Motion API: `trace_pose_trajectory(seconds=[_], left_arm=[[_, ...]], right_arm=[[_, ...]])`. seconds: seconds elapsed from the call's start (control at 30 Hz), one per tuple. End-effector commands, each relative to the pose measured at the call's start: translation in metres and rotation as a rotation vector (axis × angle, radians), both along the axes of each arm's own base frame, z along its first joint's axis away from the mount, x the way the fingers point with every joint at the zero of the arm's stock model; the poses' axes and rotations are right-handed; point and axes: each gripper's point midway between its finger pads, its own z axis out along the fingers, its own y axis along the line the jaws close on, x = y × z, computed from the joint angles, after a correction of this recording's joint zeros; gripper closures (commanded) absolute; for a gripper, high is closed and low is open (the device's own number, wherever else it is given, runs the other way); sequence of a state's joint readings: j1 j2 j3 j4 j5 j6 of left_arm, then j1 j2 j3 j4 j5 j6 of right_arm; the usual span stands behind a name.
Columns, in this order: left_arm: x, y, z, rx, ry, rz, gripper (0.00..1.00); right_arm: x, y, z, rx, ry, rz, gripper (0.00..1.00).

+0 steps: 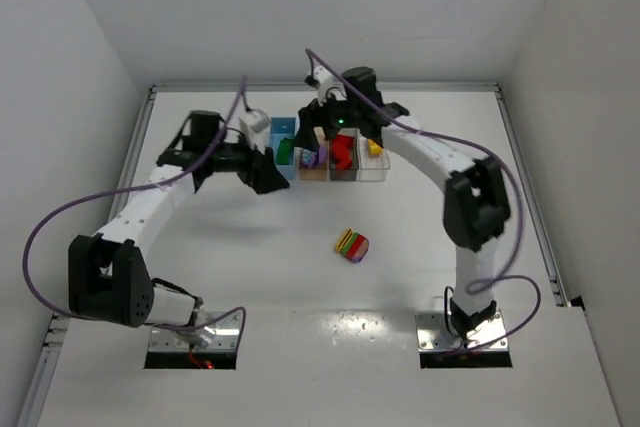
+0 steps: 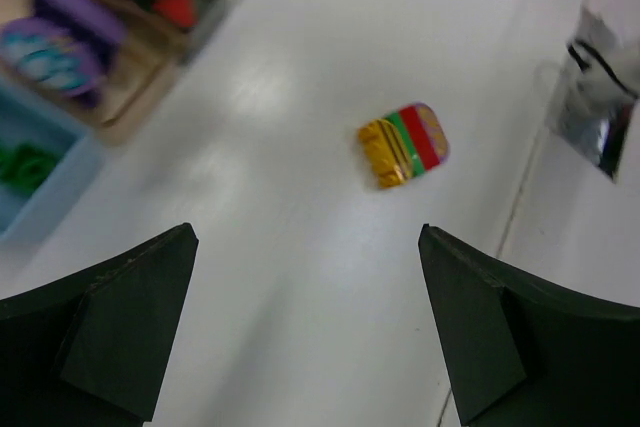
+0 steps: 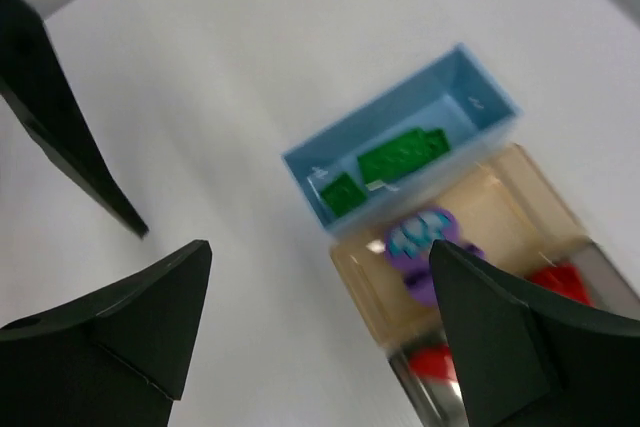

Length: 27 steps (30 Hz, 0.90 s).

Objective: Sort the legos into containers by color

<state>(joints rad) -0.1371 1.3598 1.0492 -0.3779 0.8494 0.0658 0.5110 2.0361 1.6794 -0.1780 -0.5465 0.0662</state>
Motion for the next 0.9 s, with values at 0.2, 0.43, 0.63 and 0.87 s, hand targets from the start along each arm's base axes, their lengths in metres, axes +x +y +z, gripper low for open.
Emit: trace_pose_trajectory(seconds=[0.2, 0.43, 0.63, 0.87], left_arm=[[-0.073, -0.114, -0.06, 0.202, -0.216, -0.633, 0.0], [-0.081, -0.168, -0.114, 0.34, -0.41, -0.903, 0.0], [-0.06, -0.187, -0.133, 0.357, -0.531, -0.944, 0.0], [-0.051, -0.198, -0.155, 0.382, -0.562, -0.998, 0.0]], right_arm=[[-0.03, -0.214, 0.032, -0.234, -0.049, -0.424, 0.05], [-0.081, -0.318, 0.016, -0.393, 0.117, -0.567, 0.03], [-0.11, -0.357, 0.014, -0.381, 0.175, -0.652, 0.03], [-0.12, -0.372, 0.021, -0.347, 0.179, -0.716, 0.03]])
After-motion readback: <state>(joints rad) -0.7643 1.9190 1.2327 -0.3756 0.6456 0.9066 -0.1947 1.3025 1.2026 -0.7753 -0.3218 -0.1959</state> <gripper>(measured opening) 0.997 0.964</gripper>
